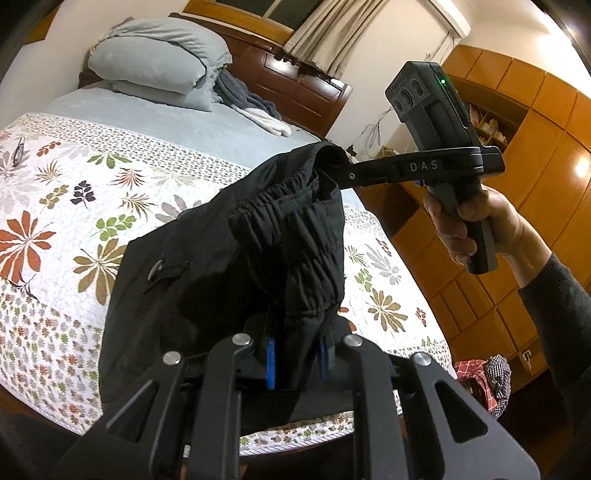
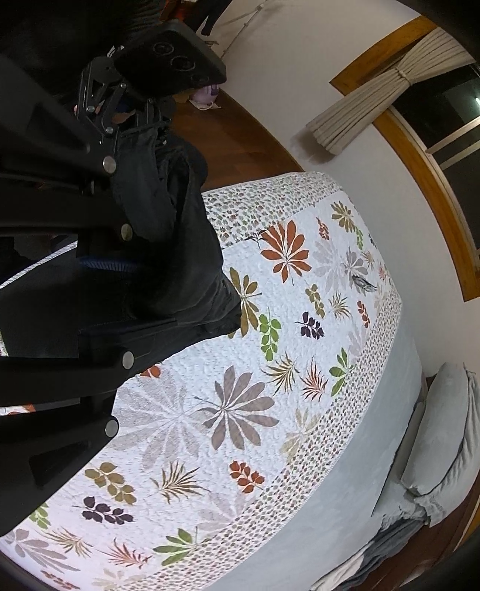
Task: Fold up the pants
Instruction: 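Lift the black pants with both grippers and hold them up together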
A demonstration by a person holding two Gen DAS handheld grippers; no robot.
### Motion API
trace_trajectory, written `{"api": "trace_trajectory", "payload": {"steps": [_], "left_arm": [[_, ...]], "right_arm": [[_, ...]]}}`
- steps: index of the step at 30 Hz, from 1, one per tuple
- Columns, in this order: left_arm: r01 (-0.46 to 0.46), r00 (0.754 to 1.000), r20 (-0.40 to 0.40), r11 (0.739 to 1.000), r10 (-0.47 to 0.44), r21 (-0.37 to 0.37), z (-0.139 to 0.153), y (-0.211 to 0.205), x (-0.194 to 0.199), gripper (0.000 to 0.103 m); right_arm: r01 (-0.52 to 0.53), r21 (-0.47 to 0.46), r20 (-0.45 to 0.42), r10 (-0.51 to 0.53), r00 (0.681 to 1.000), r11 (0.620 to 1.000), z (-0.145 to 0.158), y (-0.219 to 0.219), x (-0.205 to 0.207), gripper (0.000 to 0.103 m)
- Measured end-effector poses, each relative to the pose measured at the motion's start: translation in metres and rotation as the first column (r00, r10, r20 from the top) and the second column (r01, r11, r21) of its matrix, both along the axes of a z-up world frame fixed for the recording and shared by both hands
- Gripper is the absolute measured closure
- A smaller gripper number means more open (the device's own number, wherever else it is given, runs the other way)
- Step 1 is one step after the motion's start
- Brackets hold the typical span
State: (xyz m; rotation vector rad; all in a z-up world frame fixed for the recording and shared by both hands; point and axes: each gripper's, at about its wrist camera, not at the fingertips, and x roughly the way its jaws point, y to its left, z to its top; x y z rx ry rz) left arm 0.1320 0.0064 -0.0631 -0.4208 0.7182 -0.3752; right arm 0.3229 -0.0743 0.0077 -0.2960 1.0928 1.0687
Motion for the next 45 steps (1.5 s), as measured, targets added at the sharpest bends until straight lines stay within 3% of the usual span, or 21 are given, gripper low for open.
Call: {"api": "trace_trajectory", "payload": {"steps": [26, 45], "left_arm": [[0.144, 0.988, -0.066, 0.987, -0.140, 0.064, -0.036, -0.083, 0.017, 0.089], [0.235, 0.961, -0.180, 0.965, -0.212, 0.115, -0.096, -0.139, 0.039, 0.089]], "right_arm": [[0.072, 0.031, -0.033, -0.071, 0.997, 0.997, -0.041, -0.092, -0.004, 0.081], [0.143, 0.050, -0.134, -0.135, 0.982, 0.989, -0.124, -0.165, 0.005, 0.082]]}}
